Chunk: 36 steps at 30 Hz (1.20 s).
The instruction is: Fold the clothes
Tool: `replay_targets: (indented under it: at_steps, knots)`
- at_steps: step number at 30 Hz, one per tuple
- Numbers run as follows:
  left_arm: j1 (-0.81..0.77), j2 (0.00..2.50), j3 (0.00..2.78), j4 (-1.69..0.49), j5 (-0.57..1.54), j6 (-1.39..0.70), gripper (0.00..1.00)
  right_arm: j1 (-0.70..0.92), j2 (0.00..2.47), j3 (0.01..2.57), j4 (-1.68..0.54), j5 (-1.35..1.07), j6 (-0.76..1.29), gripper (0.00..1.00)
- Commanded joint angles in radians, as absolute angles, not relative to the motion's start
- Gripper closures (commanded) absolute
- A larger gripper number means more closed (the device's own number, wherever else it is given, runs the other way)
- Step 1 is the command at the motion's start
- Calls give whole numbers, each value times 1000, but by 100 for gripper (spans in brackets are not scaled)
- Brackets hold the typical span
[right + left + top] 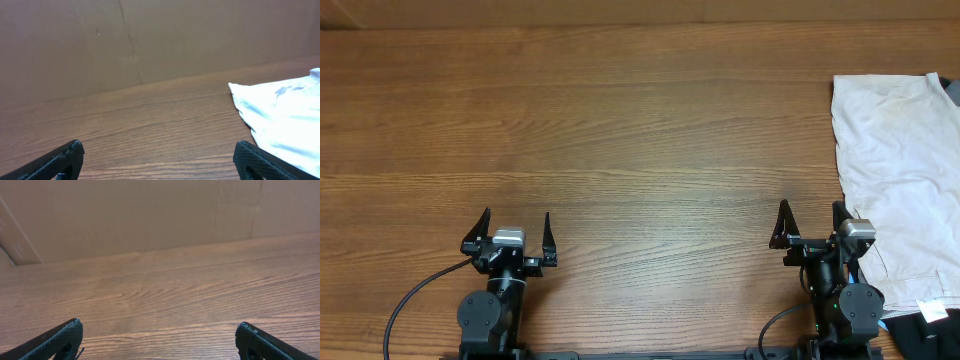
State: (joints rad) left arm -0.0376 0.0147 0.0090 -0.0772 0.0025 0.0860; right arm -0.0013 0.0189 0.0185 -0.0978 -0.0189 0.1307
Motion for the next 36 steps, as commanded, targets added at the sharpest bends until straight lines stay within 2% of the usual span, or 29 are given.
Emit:
replay_targets:
  at_steps: [1,36]
  knots:
    - [-31,5,5,-77,-7,109,0,-7,16,12,-91,-20,133,0]
    - [-31,5,5,-70,-8,105,0,-7,18,42,-97,18,130,0]
